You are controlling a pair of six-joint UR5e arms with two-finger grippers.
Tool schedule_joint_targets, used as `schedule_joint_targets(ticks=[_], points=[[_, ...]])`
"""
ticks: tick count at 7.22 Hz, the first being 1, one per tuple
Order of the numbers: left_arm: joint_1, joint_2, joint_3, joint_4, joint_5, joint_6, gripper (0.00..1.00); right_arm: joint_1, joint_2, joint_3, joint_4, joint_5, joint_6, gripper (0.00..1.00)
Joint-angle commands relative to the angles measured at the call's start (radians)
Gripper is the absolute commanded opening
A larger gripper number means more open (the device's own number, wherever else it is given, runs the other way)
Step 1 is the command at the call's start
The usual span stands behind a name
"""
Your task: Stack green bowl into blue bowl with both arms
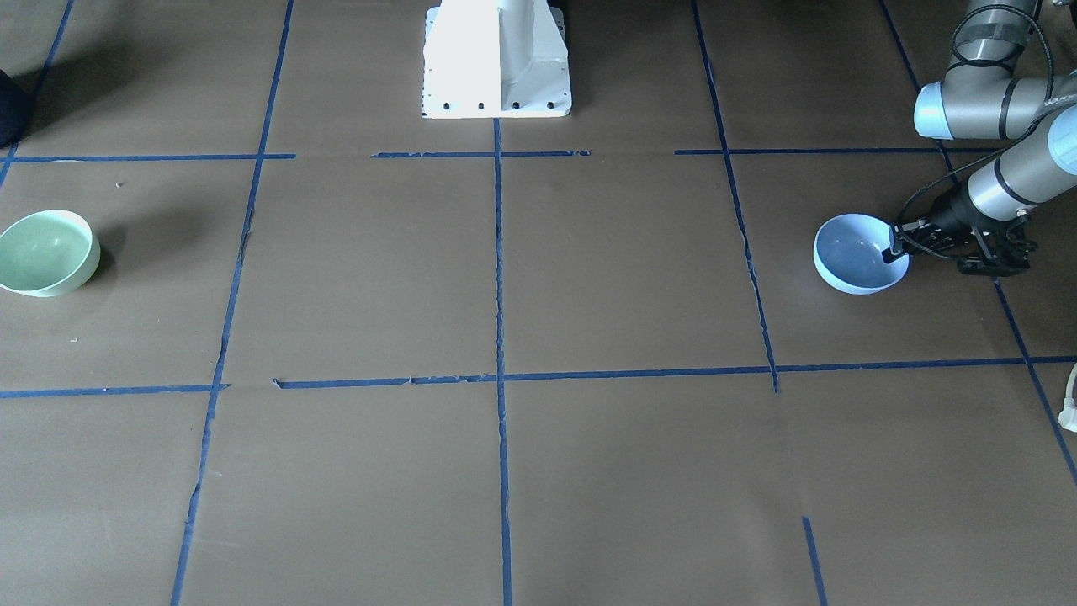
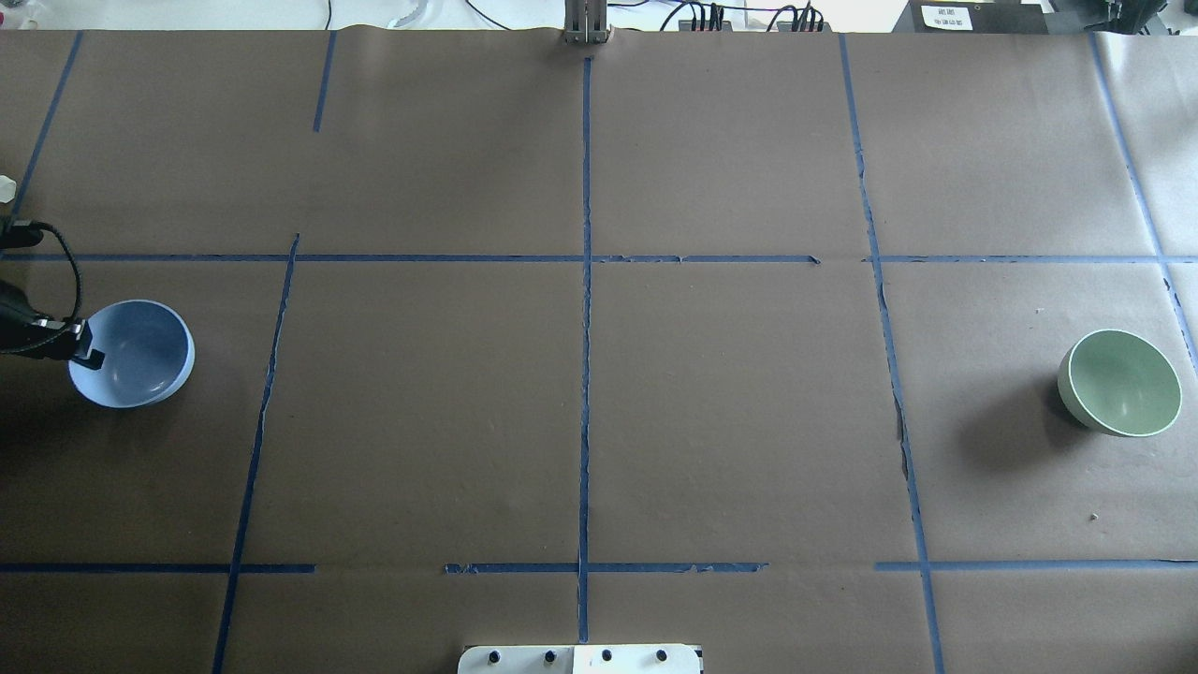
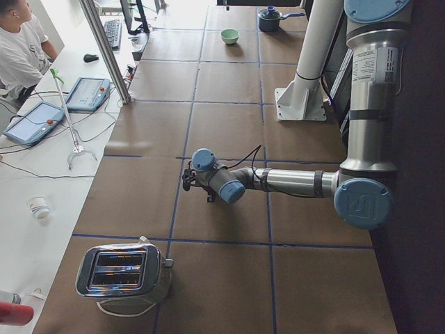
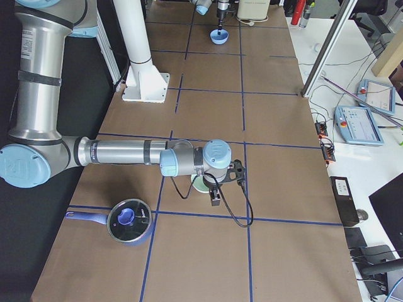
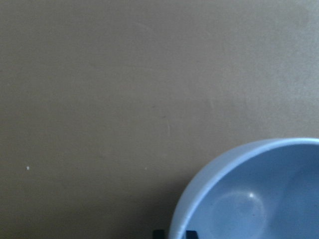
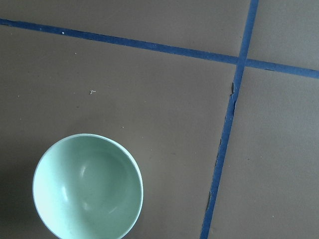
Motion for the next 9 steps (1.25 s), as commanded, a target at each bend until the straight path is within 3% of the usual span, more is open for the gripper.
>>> schedule_joint_targets(ticks=[1,2,3,5,7,9], points=[[0.097,-0.16,-0.117,0.008,-0.017,-0.299,0.0,0.001,0.0,0.004,0.003,0.057,0.0,1.0],[0.202,-0.303,-0.119,0.014,0.001,-0.489,0.0,0.0,0.0,0.007,0.003,0.06,0.0,1.0],[0.339,-0.427,-0.104,0.054,0.092,-0.642,0.0,0.001,0.0,0.007,0.003,0.06,-0.002,1.0],[0.48,-0.619,-0.057,0.213,0.306,-0.668,0.0,0.0,0.0,0.007,0.003,0.056,-0.002,1.0],[0.489,-0.645,0.031,0.208,0.323,-0.661,0.0,0.0,0.0,0.007,0.003,0.06,0.0,1.0],[0.498,-0.645,0.045,0.203,0.323,-0.661,0.0,0.0,0.0,0.008,0.003,0.06,0.0,1.0]])
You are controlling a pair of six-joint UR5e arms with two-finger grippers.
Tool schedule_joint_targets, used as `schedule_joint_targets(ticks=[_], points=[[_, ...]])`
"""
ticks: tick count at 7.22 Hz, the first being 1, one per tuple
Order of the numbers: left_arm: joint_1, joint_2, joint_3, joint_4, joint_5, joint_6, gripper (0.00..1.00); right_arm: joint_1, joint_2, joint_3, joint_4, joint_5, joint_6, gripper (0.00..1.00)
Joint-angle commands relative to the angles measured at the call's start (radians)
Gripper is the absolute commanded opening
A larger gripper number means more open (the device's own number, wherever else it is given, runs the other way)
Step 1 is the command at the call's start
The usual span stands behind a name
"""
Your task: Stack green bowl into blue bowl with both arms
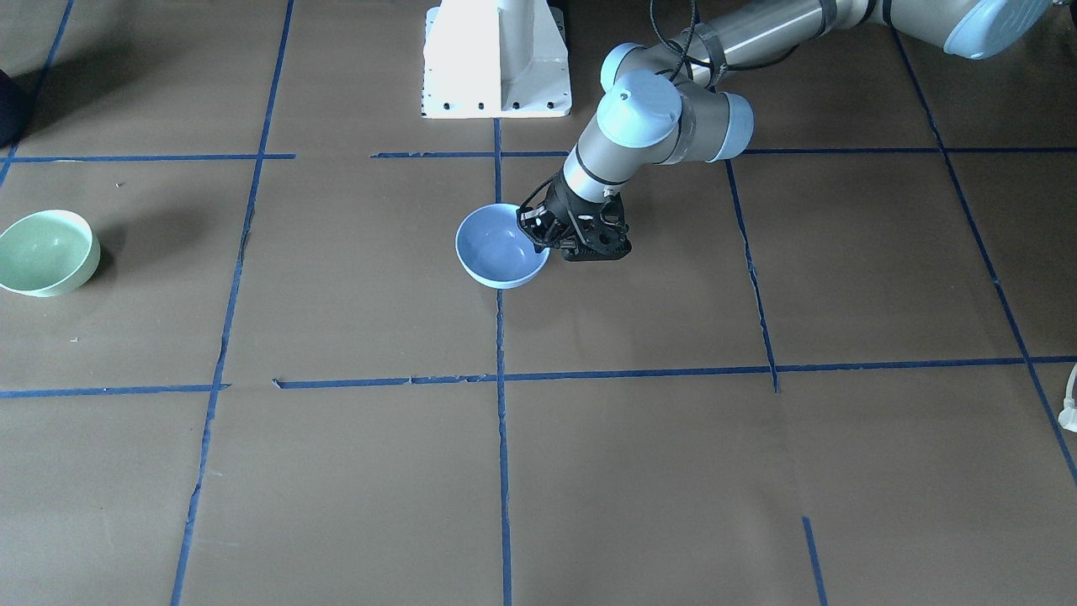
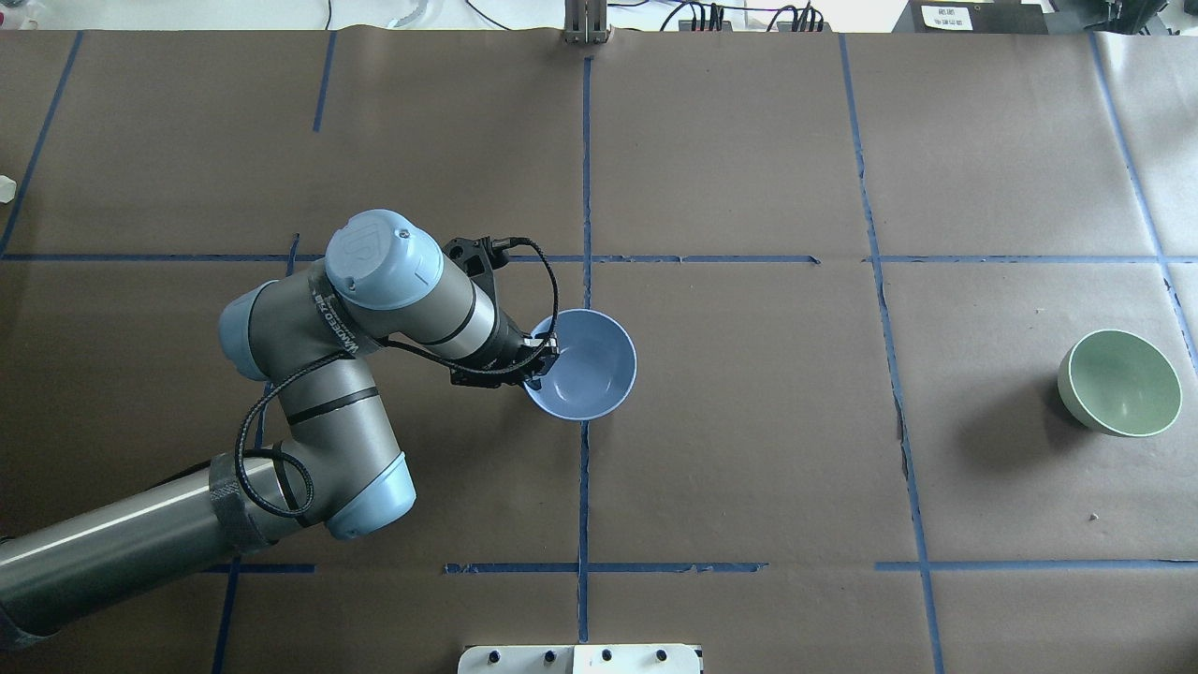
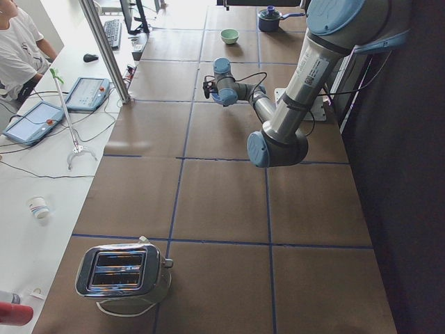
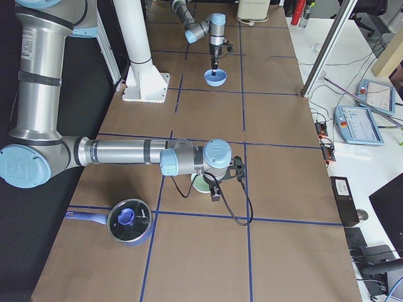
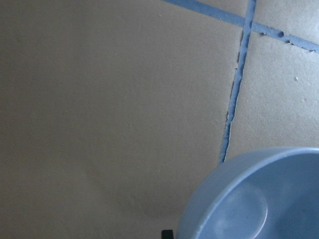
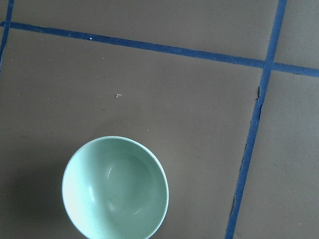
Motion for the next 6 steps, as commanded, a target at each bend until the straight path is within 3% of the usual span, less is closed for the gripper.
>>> schedule_joint_targets(ticks=[1,6], points=[[0.008,-0.003,0.012,-0.005,0.002,0.0,0.02,0.0,0.0,-0.001,0.0,0.0,0.0,1.0],[0.02,-0.03,0.045,-0.018,0.002,0.0,0.05,0.0,0.0,-0.001,0.0,0.002,0.0,1.0]])
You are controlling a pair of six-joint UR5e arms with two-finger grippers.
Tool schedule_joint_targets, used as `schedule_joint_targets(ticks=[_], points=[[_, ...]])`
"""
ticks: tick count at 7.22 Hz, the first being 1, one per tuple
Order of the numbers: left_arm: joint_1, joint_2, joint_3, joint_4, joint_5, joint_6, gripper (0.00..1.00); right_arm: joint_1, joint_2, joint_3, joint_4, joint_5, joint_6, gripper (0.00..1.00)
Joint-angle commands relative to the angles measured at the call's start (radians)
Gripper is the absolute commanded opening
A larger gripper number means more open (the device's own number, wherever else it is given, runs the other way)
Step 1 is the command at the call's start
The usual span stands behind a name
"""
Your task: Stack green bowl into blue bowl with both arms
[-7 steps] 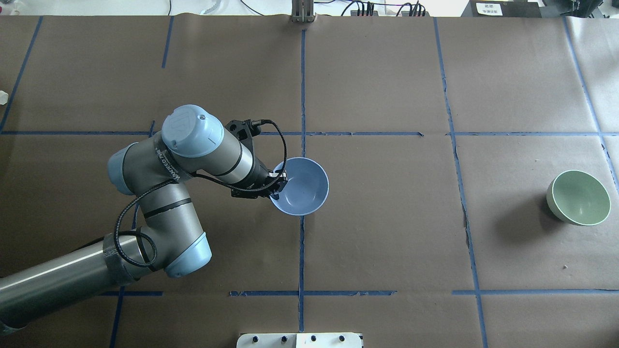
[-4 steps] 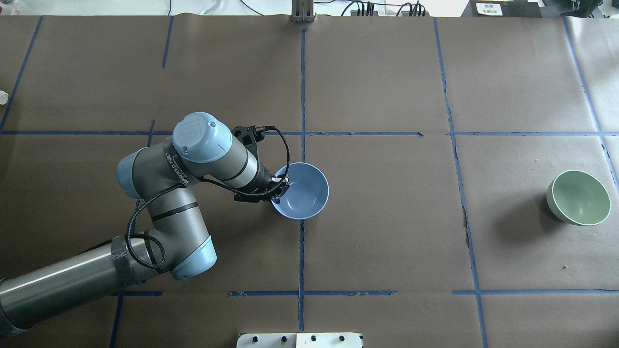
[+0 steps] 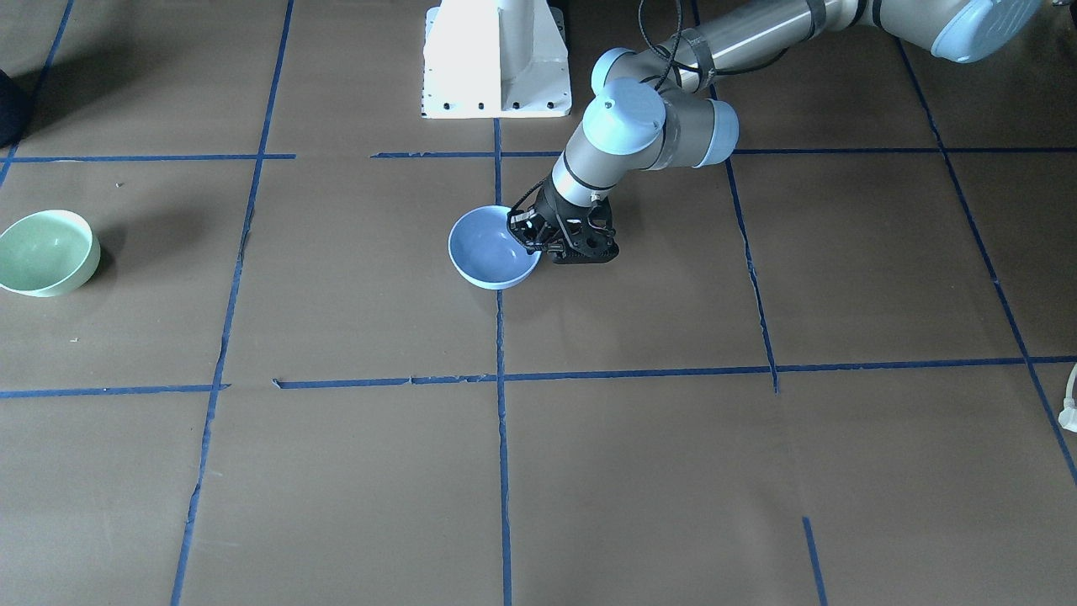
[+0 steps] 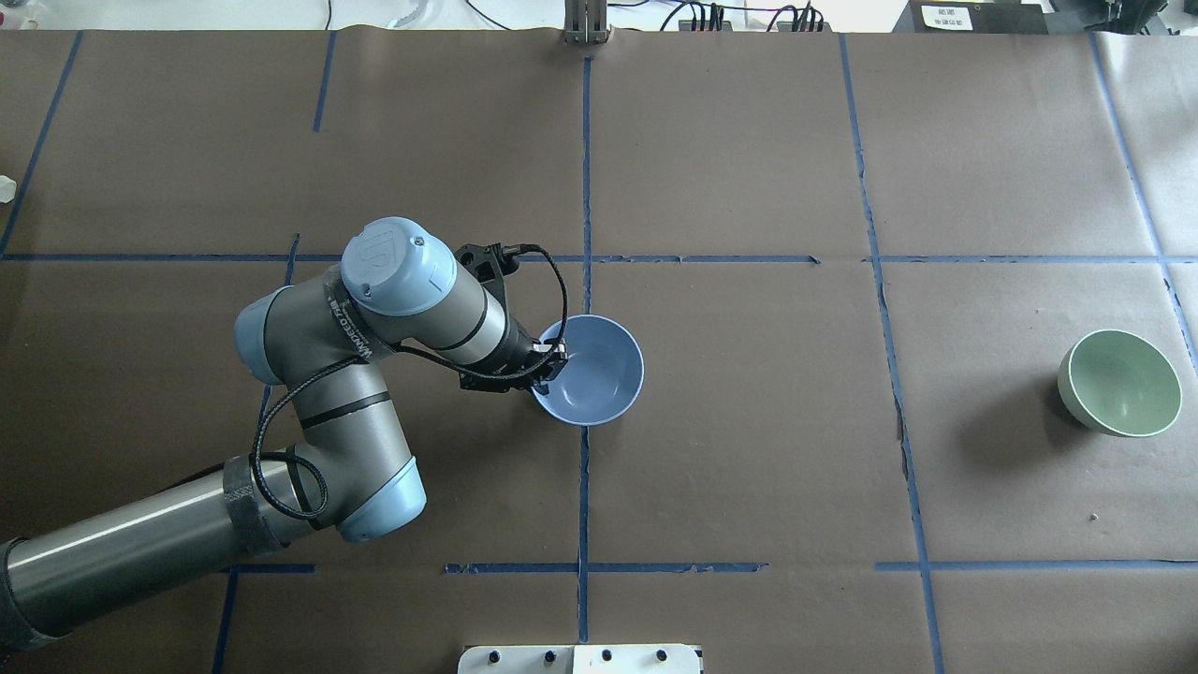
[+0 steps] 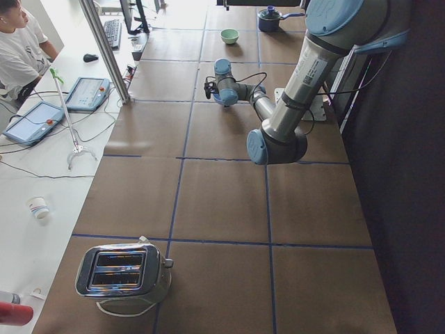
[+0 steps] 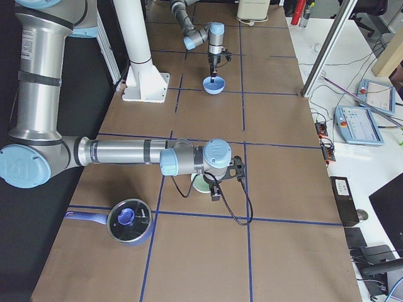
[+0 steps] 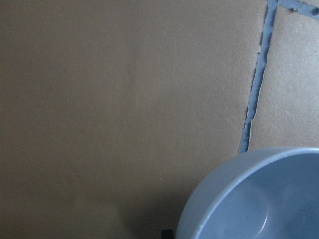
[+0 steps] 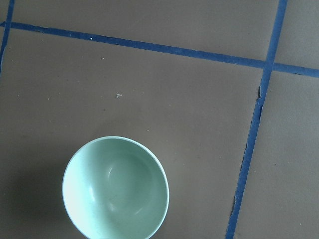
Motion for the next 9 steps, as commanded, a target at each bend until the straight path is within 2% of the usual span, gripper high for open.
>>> schedule_joint_targets(ticks=[1,4,5,7,9], points=[[0.003,-0.004,0.009,-0.004,0.0,0.001,0.08,0.0,0.0,0.0,0.0,0.001,0.0,1.0],[0.0,0.01,-0.004,-0.001,-0.002,0.003,0.43,0.0,0.0,0.0,0.0,0.001,0.002,1.0],[0.002,0.009,-0.006,-0.001,0.0,0.002,0.98,0.0,0.0,0.0,0.0,0.001,0.002,1.0],[-0.045,0.04,-0.119,0.002,-0.002,-0.005,1.0,-0.002,0.0,-0.003,-0.002,0.002,-0.001,1.0],[-0.096,0.074,-0.133,0.0,-0.002,0.0,1.0,-0.041,-0.002,-0.07,0.003,-0.012,0.017,1.0]])
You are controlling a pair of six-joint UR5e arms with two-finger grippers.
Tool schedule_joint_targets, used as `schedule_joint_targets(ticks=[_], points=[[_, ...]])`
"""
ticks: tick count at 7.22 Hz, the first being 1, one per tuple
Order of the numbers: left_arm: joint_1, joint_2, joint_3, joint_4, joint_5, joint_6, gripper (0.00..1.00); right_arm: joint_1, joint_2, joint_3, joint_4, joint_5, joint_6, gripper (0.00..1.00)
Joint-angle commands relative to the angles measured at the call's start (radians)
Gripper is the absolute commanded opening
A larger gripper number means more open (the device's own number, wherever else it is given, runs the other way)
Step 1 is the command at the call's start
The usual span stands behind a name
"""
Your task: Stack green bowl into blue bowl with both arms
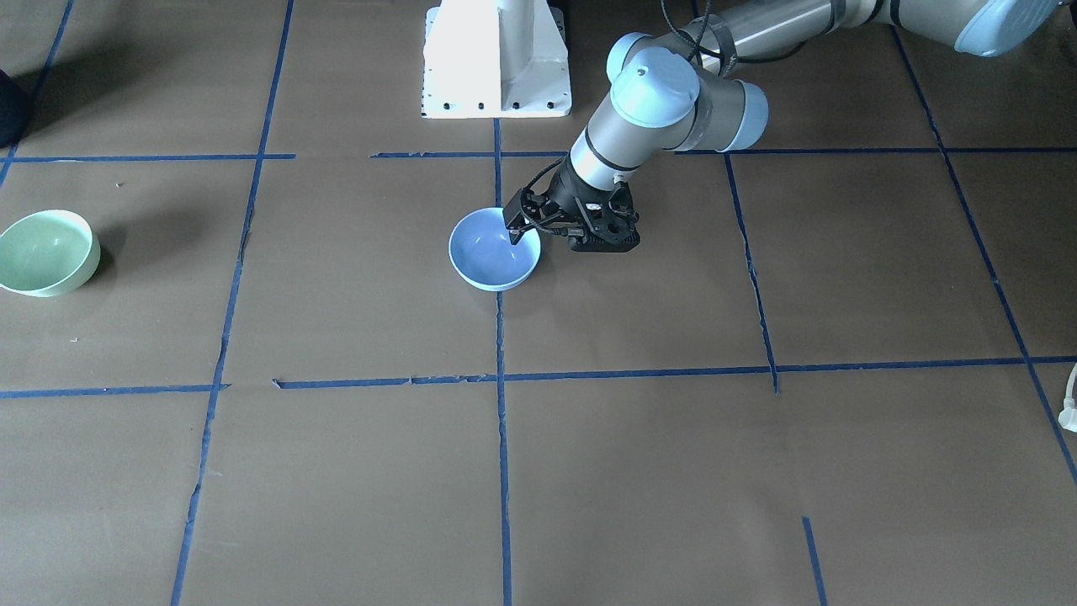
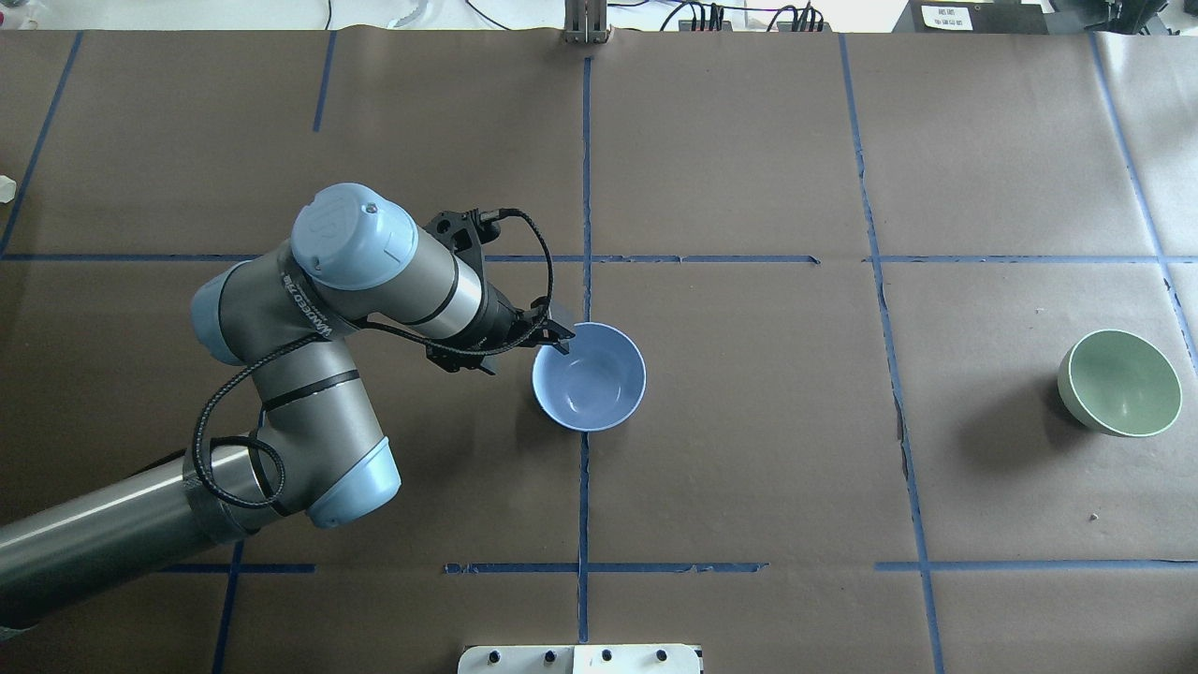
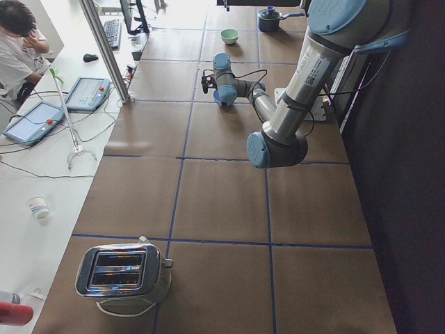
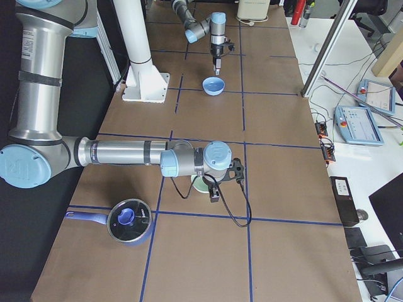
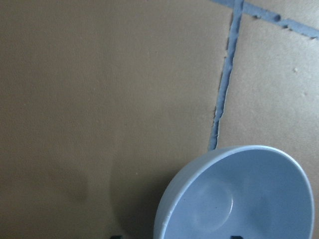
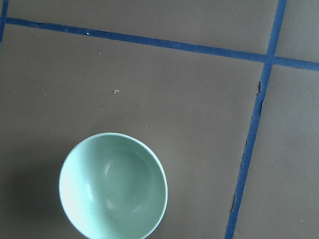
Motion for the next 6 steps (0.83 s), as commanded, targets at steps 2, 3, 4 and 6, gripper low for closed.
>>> schedule_joint_targets(ticks=[2,3,4,6], points=[[-0.037,0.03,-0.011,-0.001,0.0,0.002,1.0,-0.133,0.0,-0.096,0.228,-0.033,0.25,1.0],[-0.037,0.03,-0.011,-0.001,0.0,0.002,1.0,-0.193,0.0,-0.186,0.436,-0.082,0.38,1.0],[-0.035,0.03,-0.011,-0.003,0.0,0.002,1.0,-0.23,0.0,-0.267,0.608,-0.099,0.473,0.99],[-0.035,0.03,-0.011,-0.003,0.001,0.002,1.0,-0.318,0.0,-0.303,0.71,-0.101,0.574,0.82]])
